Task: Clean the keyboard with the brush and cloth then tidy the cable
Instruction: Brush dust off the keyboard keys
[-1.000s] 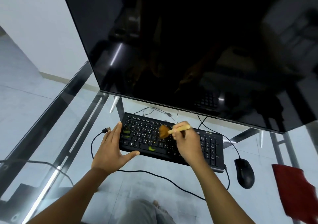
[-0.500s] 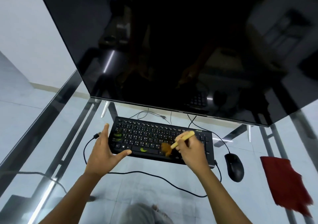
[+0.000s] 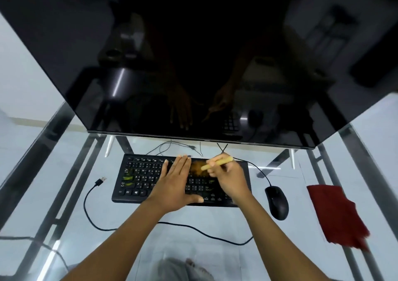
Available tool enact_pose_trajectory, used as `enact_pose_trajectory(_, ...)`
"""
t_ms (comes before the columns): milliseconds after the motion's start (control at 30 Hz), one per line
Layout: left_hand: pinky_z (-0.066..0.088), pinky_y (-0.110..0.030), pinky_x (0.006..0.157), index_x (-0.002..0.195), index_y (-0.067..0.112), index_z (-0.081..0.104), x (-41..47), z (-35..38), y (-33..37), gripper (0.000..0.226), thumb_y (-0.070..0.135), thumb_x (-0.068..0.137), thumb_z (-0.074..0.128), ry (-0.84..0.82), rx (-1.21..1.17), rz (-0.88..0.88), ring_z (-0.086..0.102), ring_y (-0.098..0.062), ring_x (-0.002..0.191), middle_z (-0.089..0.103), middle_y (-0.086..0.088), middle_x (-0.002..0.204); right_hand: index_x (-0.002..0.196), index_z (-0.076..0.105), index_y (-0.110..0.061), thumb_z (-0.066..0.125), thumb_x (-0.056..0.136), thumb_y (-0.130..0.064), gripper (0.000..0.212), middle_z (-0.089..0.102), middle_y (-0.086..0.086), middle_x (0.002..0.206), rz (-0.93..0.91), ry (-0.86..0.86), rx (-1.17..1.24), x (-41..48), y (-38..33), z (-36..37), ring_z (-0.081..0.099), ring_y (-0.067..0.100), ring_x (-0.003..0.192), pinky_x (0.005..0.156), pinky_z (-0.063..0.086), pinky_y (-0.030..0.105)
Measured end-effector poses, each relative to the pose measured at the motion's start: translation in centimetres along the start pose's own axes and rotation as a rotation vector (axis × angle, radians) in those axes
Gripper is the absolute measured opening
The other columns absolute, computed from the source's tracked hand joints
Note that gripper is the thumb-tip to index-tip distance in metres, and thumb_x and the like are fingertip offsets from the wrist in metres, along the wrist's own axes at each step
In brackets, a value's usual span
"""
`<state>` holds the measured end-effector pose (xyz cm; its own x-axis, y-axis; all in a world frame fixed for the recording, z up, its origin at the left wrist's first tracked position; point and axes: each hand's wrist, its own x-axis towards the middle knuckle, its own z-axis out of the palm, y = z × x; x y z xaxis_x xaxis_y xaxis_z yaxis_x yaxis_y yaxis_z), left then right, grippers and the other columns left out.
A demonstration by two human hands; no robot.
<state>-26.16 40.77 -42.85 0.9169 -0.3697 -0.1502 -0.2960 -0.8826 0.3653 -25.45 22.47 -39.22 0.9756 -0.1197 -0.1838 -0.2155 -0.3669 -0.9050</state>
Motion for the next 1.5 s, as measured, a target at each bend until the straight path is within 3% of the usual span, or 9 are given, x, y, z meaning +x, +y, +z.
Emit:
enact_pose_trajectory(133, -0.011, -0.049, 0.119, 0.153, 0.013, -0.007, 1.4, 0.7, 1.7, 0.122, 0.080, 0.070, 0.052, -0.065, 0.021, 0.039, -0.020, -0.012, 0.146, -0.012, -0.001, 0.162, 0.084, 0.060, -0.022, 0.057, 0.097, -0.011, 0.018, 0.070, -0.005, 0.081, -0.085, 0.348, -0.033, 0.0, 0.9, -3.1, 0.067, 0.004, 0.076, 0.075, 0.056, 0.024)
enact_pose_trajectory(500, -0.015, -0.050, 0.117, 0.152, 0.013, -0.011, 3.2, 2.2, 4.6, 0.131, 0.083, 0.064, 0.055, -0.113, 0.061, 0.074, -0.025, -0.014, 0.144, -0.020, 0.000, 0.160, 0.087, 0.065, -0.019, 0.057, 0.096, -0.009, 0.016, 0.073, -0.003, 0.078, 0.018, 0.105, -0.101, -2.4, 2.6, -5.8, 0.069, 0.008, 0.072, 0.072, 0.057, 0.020)
enact_pose_trajectory(667, -0.017, -0.048, 0.116, 0.152, 0.012, -0.010, 3.0, 2.1, 4.9, 0.131, 0.083, 0.064, 0.056, -0.109, 0.067, 0.070, -0.026, -0.013, 0.143, -0.020, -0.001, 0.160, 0.086, 0.064, -0.020, 0.061, 0.095, -0.013, 0.012, 0.067, -0.013, 0.081, -0.060, 0.434, -0.162, -3.0, 3.5, -7.2, 0.063, 0.001, 0.073, 0.067, 0.046, 0.014)
enact_pose_trajectory(800, -0.018, -0.048, 0.116, 0.152, 0.012, -0.010, 3.2, 2.0, 5.1, 0.130, 0.082, 0.065, 0.057, -0.119, 0.088, 0.062, -0.026, -0.015, 0.144, -0.019, -0.002, 0.160, 0.087, 0.066, -0.017, 0.061, 0.095, -0.010, 0.013, 0.072, -0.013, 0.076, 0.002, 0.130, -0.137, -4.1, 3.9, -6.7, 0.067, 0.005, 0.070, 0.067, 0.053, 0.016)
enact_pose_trajectory(933, -0.017, -0.049, 0.116, 0.152, 0.013, -0.011, 3.0, 2.0, 5.3, 0.130, 0.081, 0.065, 0.058, -0.129, 0.083, 0.054, -0.027, -0.015, 0.144, -0.020, -0.002, 0.160, 0.083, 0.060, -0.029, 0.063, 0.094, -0.008, 0.024, 0.069, -0.016, 0.084, -0.088, 0.475, -0.199, -5.0, 4.5, -7.9, 0.063, 0.001, 0.074, 0.064, 0.050, 0.015)
enact_pose_trajectory(1067, -0.016, -0.049, 0.116, 0.153, 0.014, -0.010, 3.1, 2.0, 5.3, 0.130, 0.080, 0.064, 0.059, -0.123, 0.098, 0.048, -0.027, -0.016, 0.144, -0.019, -0.002, 0.160, 0.084, 0.065, -0.018, 0.059, 0.094, -0.004, 0.018, 0.074, -0.009, 0.074, 0.019, 0.096, -0.132, -6.1, 4.0, -7.1, 0.068, 0.002, 0.071, 0.068, 0.052, 0.015)
enact_pose_trajectory(1200, -0.015, -0.050, 0.117, 0.152, 0.014, -0.012, 3.1, 2.0, 5.4, 0.130, 0.080, 0.065, 0.058, -0.138, 0.085, 0.048, -0.028, -0.015, 0.143, -0.021, -0.002, 0.160, 0.086, 0.064, -0.022, 0.061, 0.094, -0.010, 0.015, 0.069, -0.015, 0.076, -0.010, 0.444, -0.191, -5.6, 4.8, -8.8, 0.066, 0.005, 0.070, 0.064, 0.051, 0.022)
enact_pose_trajectory(1333, -0.015, -0.049, 0.117, 0.152, 0.014, -0.012, 3.1, 2.0, 5.1, 0.131, 0.082, 0.064, 0.056, -0.134, 0.099, 0.055, -0.028, -0.015, 0.143, -0.021, -0.001, 0.160, 0.087, 0.066, -0.013, 0.059, 0.095, -0.010, 0.011, 0.074, -0.009, 0.071, 0.096, 0.062, -0.132, -5.5, 3.6, -8.3, 0.068, 0.005, 0.066, 0.065, 0.057, 0.023)
enact_pose_trajectory(1500, -0.015, -0.048, 0.117, 0.152, 0.014, -0.013, 3.1, 2.0, 5.1, 0.131, 0.083, 0.064, 0.056, -0.129, 0.082, 0.062, -0.029, -0.013, 0.142, -0.022, 0.000, 0.159, 0.091, 0.063, -0.017, 0.058, 0.098, -0.015, 0.009, 0.071, -0.009, 0.075, 0.026, 0.445, -0.056, -4.3, 3.7, -9.2, 0.068, 0.006, 0.072, 0.067, 0.050, 0.012)
